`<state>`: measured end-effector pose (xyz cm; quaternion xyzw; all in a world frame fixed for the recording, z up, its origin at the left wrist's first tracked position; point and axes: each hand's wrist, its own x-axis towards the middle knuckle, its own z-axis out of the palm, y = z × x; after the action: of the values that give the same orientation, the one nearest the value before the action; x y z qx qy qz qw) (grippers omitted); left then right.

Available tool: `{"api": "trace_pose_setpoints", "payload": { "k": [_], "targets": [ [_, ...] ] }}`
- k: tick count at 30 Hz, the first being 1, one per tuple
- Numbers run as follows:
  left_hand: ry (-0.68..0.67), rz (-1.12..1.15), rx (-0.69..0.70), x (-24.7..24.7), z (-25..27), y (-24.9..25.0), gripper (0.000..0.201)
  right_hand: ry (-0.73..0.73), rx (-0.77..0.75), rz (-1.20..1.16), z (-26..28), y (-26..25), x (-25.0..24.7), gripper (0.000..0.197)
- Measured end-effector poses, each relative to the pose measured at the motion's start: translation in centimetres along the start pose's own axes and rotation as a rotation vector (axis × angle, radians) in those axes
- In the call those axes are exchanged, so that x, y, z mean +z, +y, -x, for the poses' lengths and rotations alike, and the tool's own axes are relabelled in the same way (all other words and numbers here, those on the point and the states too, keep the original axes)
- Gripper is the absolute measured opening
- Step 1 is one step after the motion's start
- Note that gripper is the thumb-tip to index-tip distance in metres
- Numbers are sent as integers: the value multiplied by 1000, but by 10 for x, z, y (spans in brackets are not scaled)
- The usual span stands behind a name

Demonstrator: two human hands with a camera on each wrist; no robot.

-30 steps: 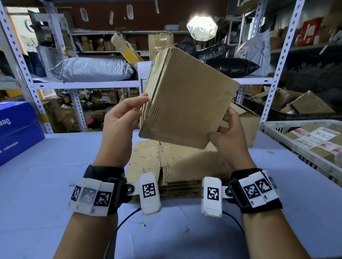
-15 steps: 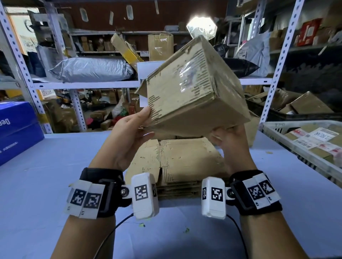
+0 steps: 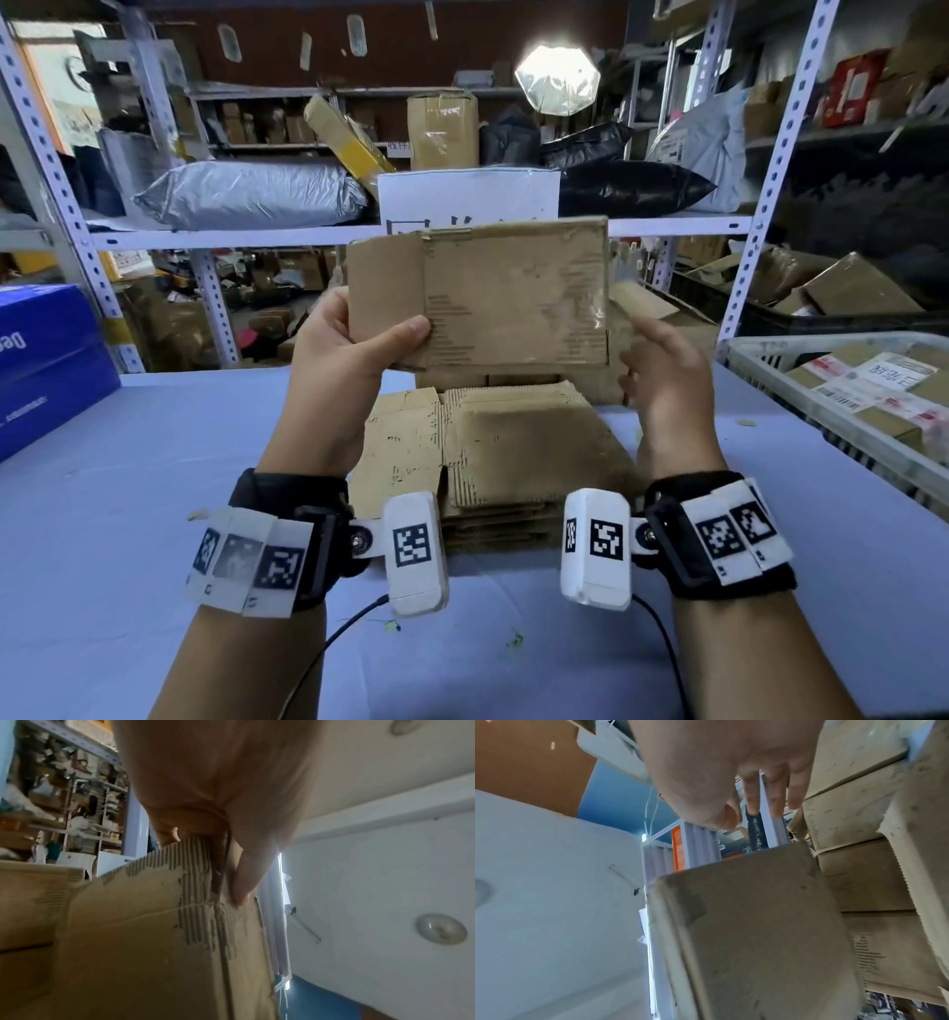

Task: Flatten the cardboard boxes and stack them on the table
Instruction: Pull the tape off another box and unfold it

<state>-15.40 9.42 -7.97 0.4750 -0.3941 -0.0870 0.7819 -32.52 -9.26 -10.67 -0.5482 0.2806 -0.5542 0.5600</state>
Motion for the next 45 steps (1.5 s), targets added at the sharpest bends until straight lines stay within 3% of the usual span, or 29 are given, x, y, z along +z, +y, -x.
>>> {"api": "trace_pose_setpoints", "payload": {
  "k": [3, 6, 9, 15, 21, 29, 31, 34, 36, 40, 45],
  "targets": [
    [-13, -63, -7, 5, 2, -8, 29, -187, -116, 6, 16, -12, 7, 34],
    [-61, -52, -51, 8, 5, -14, 29, -236, -199, 162, 24, -13, 15, 48],
    [-168, -83, -98, 9, 7, -17, 38, -182, -249, 374, 25, -7, 18, 64],
    [-219, -158, -138, 6, 10, -22, 40, 25, -413, 478, 28, 2, 16, 36],
    [-200, -173, -134, 6, 13, -23, 34, 81, -498, 501, 27, 6, 13, 45],
    [-219, -159, -144, 5, 16, -19, 38, 60, -471, 564, 22, 5, 9, 45],
    [-226, -150, -142, 5, 16, -18, 38, 16, -435, 561, 23, 4, 9, 31],
    [-269, -137, -137, 10, 18, -17, 40, -72, -318, 582, 29, 3, 15, 67],
    [-275, -139, -129, 12, 20, -16, 41, -30, -319, 606, 32, 2, 18, 72],
    [-274, -167, -121, 12, 21, -13, 43, 94, -398, 617, 30, 2, 14, 57],
    [-275, -174, -118, 16, 24, -12, 44, 100, -432, 640, 28, 1, 13, 47]
  ]
}}
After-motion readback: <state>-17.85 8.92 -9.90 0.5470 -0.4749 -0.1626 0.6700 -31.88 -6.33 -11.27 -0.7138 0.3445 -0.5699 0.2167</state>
